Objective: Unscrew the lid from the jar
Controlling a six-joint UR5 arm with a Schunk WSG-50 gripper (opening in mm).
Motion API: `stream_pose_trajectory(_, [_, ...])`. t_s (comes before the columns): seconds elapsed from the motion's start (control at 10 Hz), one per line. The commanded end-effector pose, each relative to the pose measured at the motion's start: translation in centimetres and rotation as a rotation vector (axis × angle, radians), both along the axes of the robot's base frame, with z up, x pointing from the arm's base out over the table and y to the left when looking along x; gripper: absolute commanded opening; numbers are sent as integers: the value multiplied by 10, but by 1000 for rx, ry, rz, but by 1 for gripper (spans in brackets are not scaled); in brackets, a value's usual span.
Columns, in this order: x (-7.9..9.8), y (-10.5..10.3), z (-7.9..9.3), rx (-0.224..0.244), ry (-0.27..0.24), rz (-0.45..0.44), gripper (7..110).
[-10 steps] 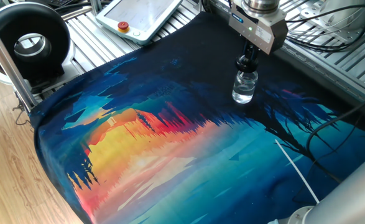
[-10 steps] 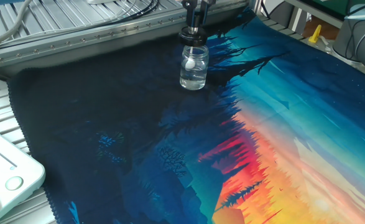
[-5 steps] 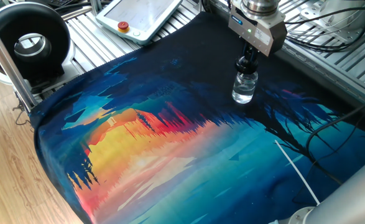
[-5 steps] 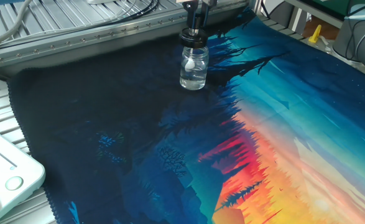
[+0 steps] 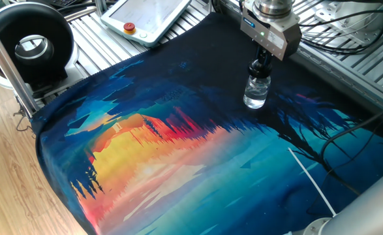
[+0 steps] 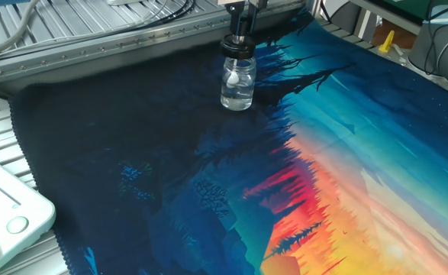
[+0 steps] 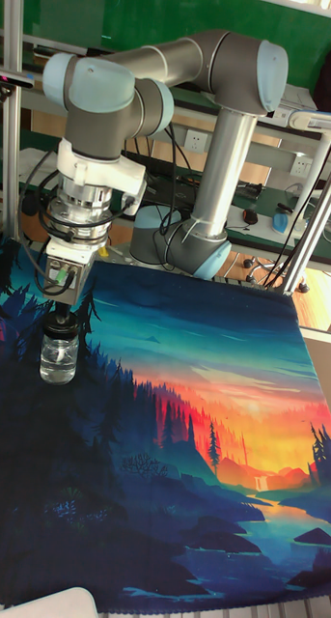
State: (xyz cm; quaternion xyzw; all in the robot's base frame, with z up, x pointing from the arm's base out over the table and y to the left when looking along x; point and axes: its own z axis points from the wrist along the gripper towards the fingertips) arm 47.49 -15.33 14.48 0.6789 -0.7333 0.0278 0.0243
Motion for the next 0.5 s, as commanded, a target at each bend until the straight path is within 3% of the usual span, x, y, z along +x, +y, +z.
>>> stream_pose_trajectory(0.0, [0, 1, 1, 5, -4, -8, 7])
stream_pose_trajectory(0.4, [1, 0, -3, -1, -2, -5, 7])
